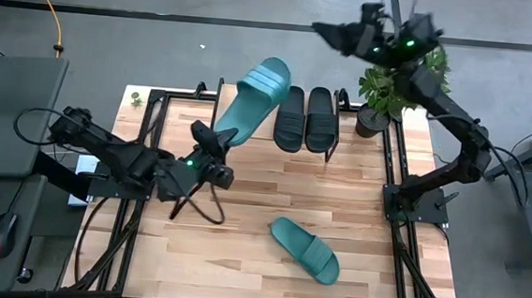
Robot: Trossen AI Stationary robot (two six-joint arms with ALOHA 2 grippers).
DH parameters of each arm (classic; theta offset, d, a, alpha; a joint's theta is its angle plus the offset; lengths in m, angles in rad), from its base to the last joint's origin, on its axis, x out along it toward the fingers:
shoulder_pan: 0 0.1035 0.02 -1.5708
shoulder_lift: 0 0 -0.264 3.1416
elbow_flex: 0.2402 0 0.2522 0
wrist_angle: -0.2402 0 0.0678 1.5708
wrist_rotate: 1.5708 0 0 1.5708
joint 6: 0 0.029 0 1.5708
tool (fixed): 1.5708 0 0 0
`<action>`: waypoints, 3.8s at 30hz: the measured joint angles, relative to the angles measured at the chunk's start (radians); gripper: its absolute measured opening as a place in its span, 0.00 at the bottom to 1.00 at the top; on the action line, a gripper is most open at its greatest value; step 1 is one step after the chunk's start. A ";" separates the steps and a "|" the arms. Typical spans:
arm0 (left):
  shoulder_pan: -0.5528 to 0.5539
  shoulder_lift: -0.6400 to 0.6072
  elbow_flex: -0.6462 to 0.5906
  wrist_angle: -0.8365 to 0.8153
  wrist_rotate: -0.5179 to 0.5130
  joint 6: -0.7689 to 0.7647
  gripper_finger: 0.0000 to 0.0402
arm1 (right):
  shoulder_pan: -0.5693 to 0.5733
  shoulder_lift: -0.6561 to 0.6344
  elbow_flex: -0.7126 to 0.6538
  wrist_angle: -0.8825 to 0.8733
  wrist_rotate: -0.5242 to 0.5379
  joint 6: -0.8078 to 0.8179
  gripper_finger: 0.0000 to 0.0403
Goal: Pick and place slides into the shelf
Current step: Put the left green slipper on the shelf
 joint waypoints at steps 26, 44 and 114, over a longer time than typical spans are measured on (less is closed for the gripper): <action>0.248 0.185 -0.001 -0.129 0.034 -0.318 0.17 | 0.123 0.006 0.630 -0.651 0.120 -0.368 0.44; 0.347 0.242 0.000 -0.306 0.143 -0.588 0.13 | 0.155 0.009 0.630 -0.699 0.101 -0.380 0.44; 0.381 0.348 -0.001 -0.159 0.476 -0.613 0.54 | 0.305 0.011 0.629 -0.691 0.177 -0.398 0.44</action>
